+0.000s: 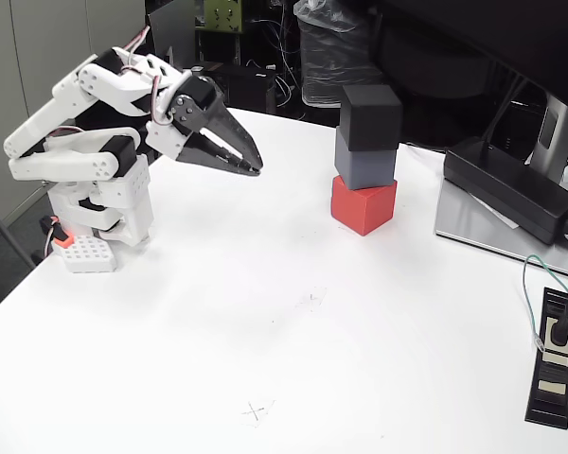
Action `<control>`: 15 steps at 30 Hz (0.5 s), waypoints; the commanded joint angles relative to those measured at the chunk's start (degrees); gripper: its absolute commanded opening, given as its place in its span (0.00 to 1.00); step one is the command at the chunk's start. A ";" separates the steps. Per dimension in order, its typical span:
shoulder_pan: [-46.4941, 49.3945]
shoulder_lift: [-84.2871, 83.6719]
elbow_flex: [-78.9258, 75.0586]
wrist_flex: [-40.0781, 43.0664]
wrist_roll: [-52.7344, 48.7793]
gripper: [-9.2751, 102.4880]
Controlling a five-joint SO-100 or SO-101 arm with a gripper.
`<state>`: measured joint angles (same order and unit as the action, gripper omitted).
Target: Stack the three blocks in an ordered color.
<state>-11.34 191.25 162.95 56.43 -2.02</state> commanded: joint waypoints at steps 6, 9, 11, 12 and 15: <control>0.35 0.18 10.11 -6.68 0.62 0.07; 0.35 0.18 12.13 -9.23 0.70 0.07; 0.35 0.18 12.39 -10.72 0.70 0.07; 0.35 0.18 12.57 -11.34 0.70 0.07; 0.35 0.18 12.66 -11.69 0.70 0.07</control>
<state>-11.34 190.81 175.69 45.79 -2.02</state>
